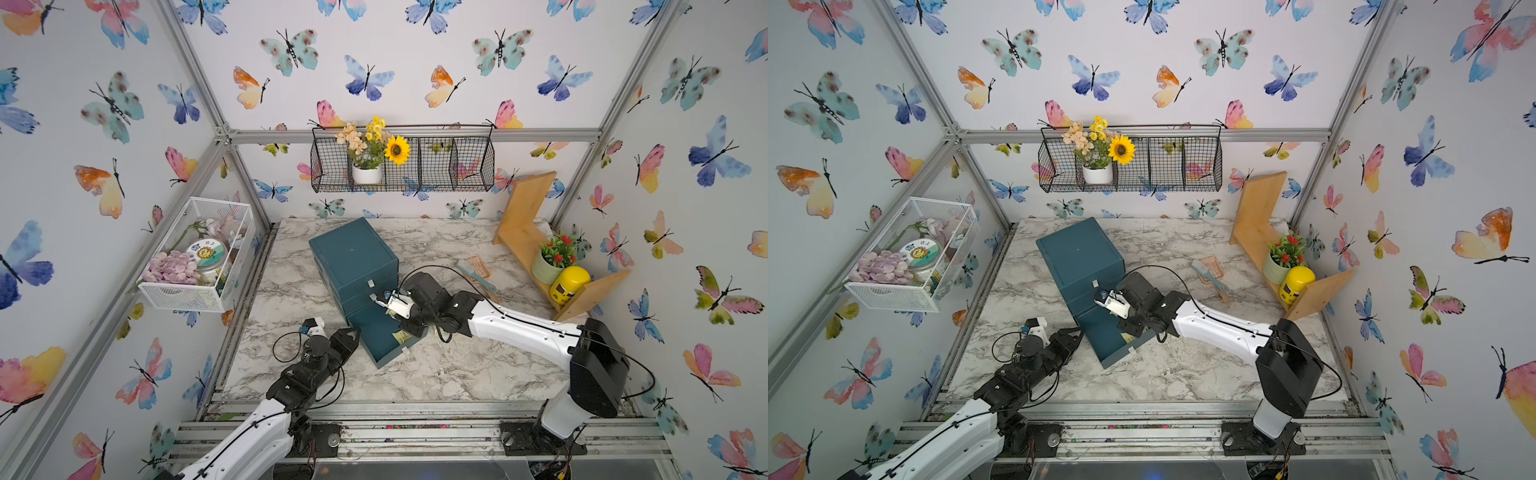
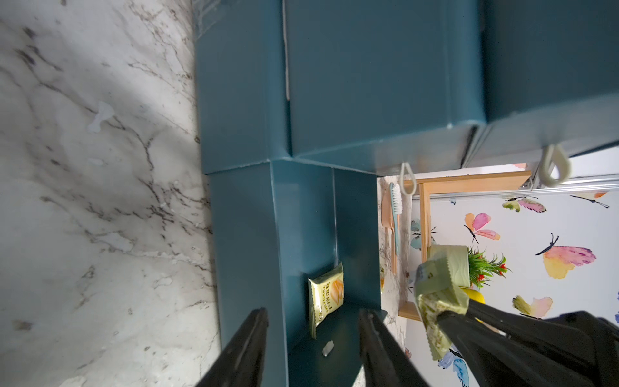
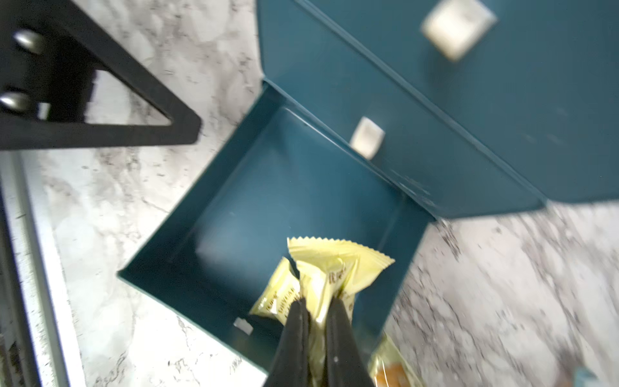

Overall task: Take the cookies out of the drawer
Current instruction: Place the cookie at the center of the board.

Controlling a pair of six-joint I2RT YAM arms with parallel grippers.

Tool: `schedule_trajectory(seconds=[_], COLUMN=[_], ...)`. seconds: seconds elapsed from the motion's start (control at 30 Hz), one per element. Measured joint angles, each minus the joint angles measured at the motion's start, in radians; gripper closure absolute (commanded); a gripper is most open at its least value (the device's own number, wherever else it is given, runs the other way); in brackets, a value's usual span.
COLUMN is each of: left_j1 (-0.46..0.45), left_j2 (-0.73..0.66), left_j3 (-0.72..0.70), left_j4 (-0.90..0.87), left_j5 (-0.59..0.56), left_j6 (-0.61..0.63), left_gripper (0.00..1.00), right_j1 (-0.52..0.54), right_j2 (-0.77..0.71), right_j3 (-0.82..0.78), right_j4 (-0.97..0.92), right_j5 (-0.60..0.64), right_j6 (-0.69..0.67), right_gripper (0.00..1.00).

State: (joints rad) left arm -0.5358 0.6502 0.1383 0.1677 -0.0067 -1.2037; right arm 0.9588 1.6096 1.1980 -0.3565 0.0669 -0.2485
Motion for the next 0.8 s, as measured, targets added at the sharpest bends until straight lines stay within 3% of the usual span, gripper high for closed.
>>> schedule_trajectory(seconds=[0.13, 0.27, 0.43, 0.6, 0.67, 0.8], left_j1=[0.0, 0.0, 0.0, 0.0, 0.0, 0.0], left_j2=[-0.002, -0.01, -0.02, -0.027, -0.027, -0.03], left_j3=[0.0, 0.0, 0.0, 0.0, 0.0, 0.0], left_j4=[0.0, -0.001, -0.001, -0.002, -0.003, -0.005], left_j5=[0.0, 0.0, 0.0, 0.0, 0.0, 0.0], left_j6=[0.0, 0.002, 0.003, 0.003, 0.003, 0.003], left_gripper=[0.51, 0.51, 0.51, 0.51, 0.51, 0.51], right_j1=[-0.074, -0.237, -0.376, -0.41, -0.415, -0.416], right_j2=[-0.06, -0.064, -0.023, 0.082, 0.129, 0.158], right_j3=[-0.105, -0.169, -0.178, -0.166, -0.153, -0.148], right_j4=[0.005, -0.003, 0.003, 0.015, 0.015, 0.011], right_j5=[0.131, 0.212, 0.251, 0.243, 0.235, 0.217], right_j6=[0.109, 0.167, 0.17, 0.167, 0.165, 0.152], right_gripper=[0.97, 0.97, 0.97, 0.97, 0.87, 0.55])
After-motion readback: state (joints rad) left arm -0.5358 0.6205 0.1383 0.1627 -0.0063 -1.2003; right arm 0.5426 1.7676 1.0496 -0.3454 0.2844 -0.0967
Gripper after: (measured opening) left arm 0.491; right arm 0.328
